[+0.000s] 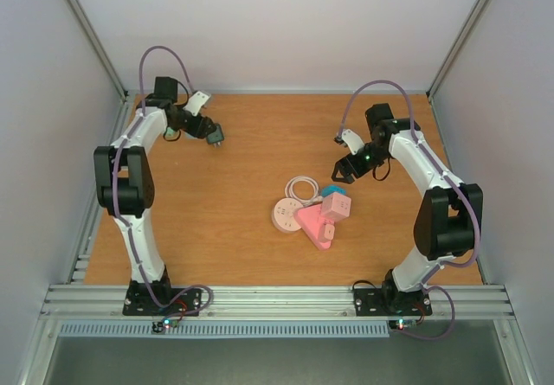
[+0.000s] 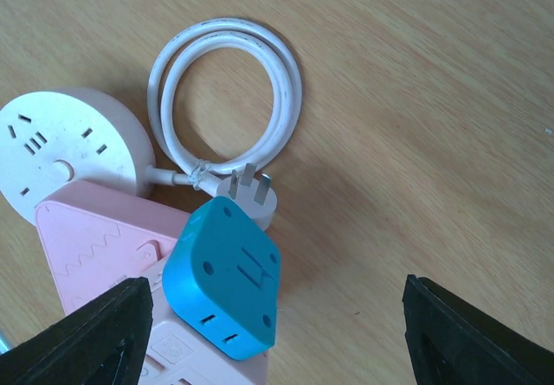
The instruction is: Pull the plug off the socket
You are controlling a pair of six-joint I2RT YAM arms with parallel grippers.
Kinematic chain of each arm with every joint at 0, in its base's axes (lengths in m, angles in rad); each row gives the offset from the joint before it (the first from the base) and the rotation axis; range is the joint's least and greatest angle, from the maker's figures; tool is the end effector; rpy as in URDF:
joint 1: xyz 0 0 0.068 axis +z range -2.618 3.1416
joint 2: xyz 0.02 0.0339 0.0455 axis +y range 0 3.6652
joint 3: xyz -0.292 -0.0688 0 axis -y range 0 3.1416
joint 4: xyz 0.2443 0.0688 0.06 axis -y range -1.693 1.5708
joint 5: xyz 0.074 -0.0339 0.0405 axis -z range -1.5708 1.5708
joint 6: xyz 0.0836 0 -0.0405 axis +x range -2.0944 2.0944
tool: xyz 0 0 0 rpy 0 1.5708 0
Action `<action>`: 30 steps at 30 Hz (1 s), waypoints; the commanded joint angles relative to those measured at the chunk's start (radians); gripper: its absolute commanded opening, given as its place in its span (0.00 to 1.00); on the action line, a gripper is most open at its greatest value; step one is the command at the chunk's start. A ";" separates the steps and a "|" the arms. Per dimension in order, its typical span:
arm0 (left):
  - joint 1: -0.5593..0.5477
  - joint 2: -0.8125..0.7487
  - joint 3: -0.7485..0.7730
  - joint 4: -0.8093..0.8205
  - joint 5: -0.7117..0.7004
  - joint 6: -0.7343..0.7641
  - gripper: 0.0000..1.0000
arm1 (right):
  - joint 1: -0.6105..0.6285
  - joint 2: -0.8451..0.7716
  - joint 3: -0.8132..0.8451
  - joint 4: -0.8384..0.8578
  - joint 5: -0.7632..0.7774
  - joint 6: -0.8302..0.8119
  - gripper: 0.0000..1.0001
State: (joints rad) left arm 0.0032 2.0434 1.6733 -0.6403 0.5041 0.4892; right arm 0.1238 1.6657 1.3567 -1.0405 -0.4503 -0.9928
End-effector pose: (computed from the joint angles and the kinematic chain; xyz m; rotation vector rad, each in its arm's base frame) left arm 0.4807 -0.0388 0.2164 0.7652 2.3327 -0.4398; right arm 0.3244 0.0770 0.2414 -1.5003 2.2714 0.4381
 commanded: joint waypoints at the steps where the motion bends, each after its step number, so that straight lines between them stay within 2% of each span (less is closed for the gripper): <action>1: 0.001 0.071 0.071 0.029 -0.027 0.053 0.59 | -0.004 0.006 0.009 -0.007 -0.014 0.001 0.80; 9: 0.001 0.130 0.111 0.032 0.004 0.064 0.52 | -0.004 0.005 -0.005 0.002 -0.009 0.011 0.80; 17: 0.001 0.218 0.207 0.028 0.036 0.009 0.42 | -0.004 0.008 -0.001 -0.002 0.000 0.010 0.80; 23: 0.002 0.284 0.284 0.001 0.029 -0.016 0.39 | -0.004 0.006 -0.002 -0.004 0.006 0.009 0.80; 27: 0.013 0.293 0.313 0.012 0.030 -0.040 0.41 | -0.004 0.006 -0.002 -0.005 0.004 0.008 0.80; 28: 0.014 0.292 0.324 0.011 0.030 -0.045 0.44 | -0.004 0.006 -0.004 -0.005 0.003 0.007 0.80; 30: 0.015 0.271 0.331 0.014 0.028 -0.053 0.60 | -0.004 0.009 -0.001 -0.004 0.001 0.006 0.80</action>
State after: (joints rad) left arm 0.0116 2.3165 1.9484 -0.6411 0.5220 0.4648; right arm 0.1238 1.6661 1.3563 -1.0401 -0.4484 -0.9878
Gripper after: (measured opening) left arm 0.490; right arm 0.800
